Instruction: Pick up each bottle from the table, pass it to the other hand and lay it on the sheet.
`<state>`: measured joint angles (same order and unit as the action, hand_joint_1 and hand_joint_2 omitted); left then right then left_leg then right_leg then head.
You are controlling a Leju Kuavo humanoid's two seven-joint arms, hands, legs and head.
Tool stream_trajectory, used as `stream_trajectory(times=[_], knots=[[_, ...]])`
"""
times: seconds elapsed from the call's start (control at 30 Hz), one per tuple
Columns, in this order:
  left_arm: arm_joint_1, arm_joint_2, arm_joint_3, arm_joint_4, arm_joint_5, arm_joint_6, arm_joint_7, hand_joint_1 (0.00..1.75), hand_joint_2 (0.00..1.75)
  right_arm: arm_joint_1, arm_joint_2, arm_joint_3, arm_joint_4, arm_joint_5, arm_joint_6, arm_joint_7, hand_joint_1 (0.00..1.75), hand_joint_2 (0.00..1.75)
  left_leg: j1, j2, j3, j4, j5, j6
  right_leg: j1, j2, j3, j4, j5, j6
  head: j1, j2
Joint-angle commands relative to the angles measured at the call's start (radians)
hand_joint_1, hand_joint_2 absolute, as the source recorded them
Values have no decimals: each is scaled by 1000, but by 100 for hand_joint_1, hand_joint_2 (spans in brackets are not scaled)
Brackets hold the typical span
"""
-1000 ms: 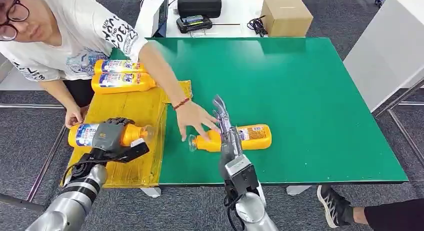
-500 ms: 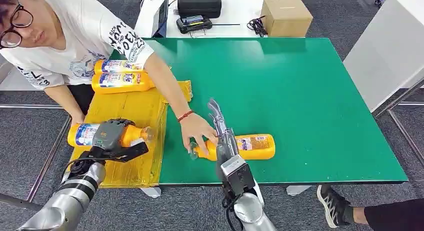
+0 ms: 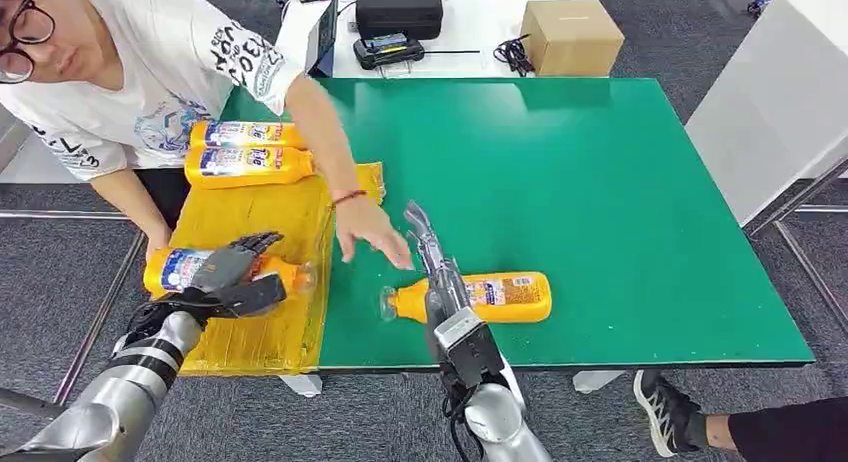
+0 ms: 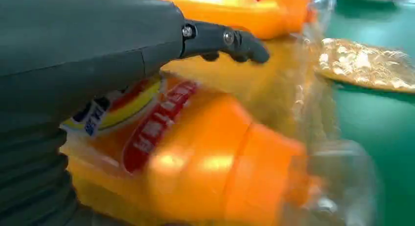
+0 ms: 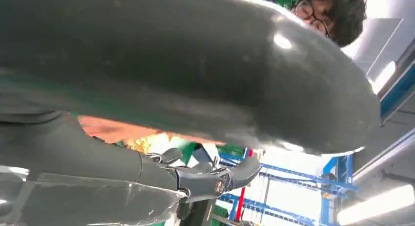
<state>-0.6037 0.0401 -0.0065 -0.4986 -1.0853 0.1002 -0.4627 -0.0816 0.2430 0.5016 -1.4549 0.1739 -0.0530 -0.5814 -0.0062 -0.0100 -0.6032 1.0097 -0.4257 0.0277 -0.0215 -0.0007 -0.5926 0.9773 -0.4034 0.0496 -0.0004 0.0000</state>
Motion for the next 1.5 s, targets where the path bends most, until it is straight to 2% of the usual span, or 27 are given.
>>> stream_trajectory(times=[0.03,0.13,0.3,0.33,0.5,0.57,0.67,0.7,0.77,0.87,0.9,0.93,1.0,1.03,1.17,1.27,1.3,1.37,1.43,1.5], knots=[[33,51,-85,105,35,-106,-9,0,0,-60,-9,8,109,-10,10,-2,0,0,1,5,6,-2,-1,-2,1,4,5,-2,1,-3,0,0],[33,51,-85,105,35,-106,-9,0,0,-60,-9,8,109,-10,10,-2,0,0,1,5,7,-3,0,-2,2,4,6,-3,1,-3,-1,0],[54,70,-94,82,131,-203,-67,0,0,-73,-5,5,143,-20,19,-2,0,0,0,4,8,-2,-1,-1,0,3,7,-1,0,-1,-1,0],[64,62,-81,63,169,-194,-92,0,0,-74,-4,4,148,-21,20,-3,0,0,1,7,10,-3,-1,-2,2,6,8,-3,1,-3,-1,0],[80,-8,-21,-7,327,-183,-140,0,0,-70,-3,7,148,-21,16,-4,0,0,0,2,8,-2,0,-1,1,1,7,-2,0,-1,-1,0],[85,-70,50,-60,438,-72,-176,0,0,-62,-2,9,140,-13,-4,-5,0,0,1,0,8,-2,0,-1,1,0,8,-3,0,-2,-1,0],[87,-152,136,-163,525,240,-232,0,0,-54,-6,16,123,23,-46,2,0,0,1,-3,5,0,0,-1,2,-3,6,-2,0,-2,-1,0],[92,-173,167,-215,592,280,-235,0,0,-53,-9,19,116,35,-59,6,0,175,1,-4,3,0,1,-1,1,-4,3,-1,-1,-1,0,0],[118,-181,163,-327,637,353,-235,0,0,-56,-15,21,108,49,-74,12,0,175,2,-3,-1,2,1,0,2,-4,1,0,0,-1,0,0],[135,-171,153,-373,696,349,-235,0,0,-61,-19,20,106,53,-77,14,0,175,2,1,-1,1,0,-1,2,0,0,-1,0,-2,0,0],[148,-160,123,-407,729,388,-235,0,0,-63,-22,21,106,62,-87,16,0,175,1,2,0,0,0,-1,1,0,0,-1,0,-1,0,0],[181,-163,108,-536,856,417,-235,0,0,-69,-30,21,102,77,-103,20,0,175,1,2,-1,0,0,0,1,0,-2,-1,1,-1,0,0],[209,-153,75,-640,902,482,-235,0,0,-77,-42,24,100,107,-125,30,0,175,2,1,-2,1,0,-1,2,0,-2,0,0,-1,0,0],[216,-169,102,-702,987,480,-235,0,0,-90,-64,26,101,155,-146,51,0,175,3,2,-2,3,-1,-1,4,0,-2,0,-1,-2,-1,0],[215,-178,115,-714,1009,467,-235,0,0,-98,-81,26,105,189,-159,56,0,175,3,2,-4,1,0,-1,3,0,-4,-1,0,-2,-1,0],[258,-210,171,-746,1081,380,-235,0,0,-119,-136,16,115,294,-205,131,0,175,3,3,-4,1,0,0,3,1,-4,-1,0,-1,0,0],[268,-216,183,-741,1084,373,-235,0,175,-123,-151,8,118,318,-213,150,0,175,2,2,-4,1,0,0,2,1,-4,-1,1,-1,-1,0],[295,-222,195,-740,1088,349,-235,0,175,-134,-180,-16,126,331,-189,173,0,175,2,3,-2,-1,0,0,2,2,-2,-3,1,-1,-1,0],[326,-236,225,-713,1096,321,-235,0,175,-162,-233,-32,158,400,-159,248,0,175,2,3,-1,0,0,0,2,1,-1,-3,0,-1,0,0],[326,-236,225,-713,1096,321,-235,0,175,-162,-233,-32,158,400,-159,248,0,175,1,3,-2,-1,0,0,1,1,-2,-3,1,-1,0,0]])
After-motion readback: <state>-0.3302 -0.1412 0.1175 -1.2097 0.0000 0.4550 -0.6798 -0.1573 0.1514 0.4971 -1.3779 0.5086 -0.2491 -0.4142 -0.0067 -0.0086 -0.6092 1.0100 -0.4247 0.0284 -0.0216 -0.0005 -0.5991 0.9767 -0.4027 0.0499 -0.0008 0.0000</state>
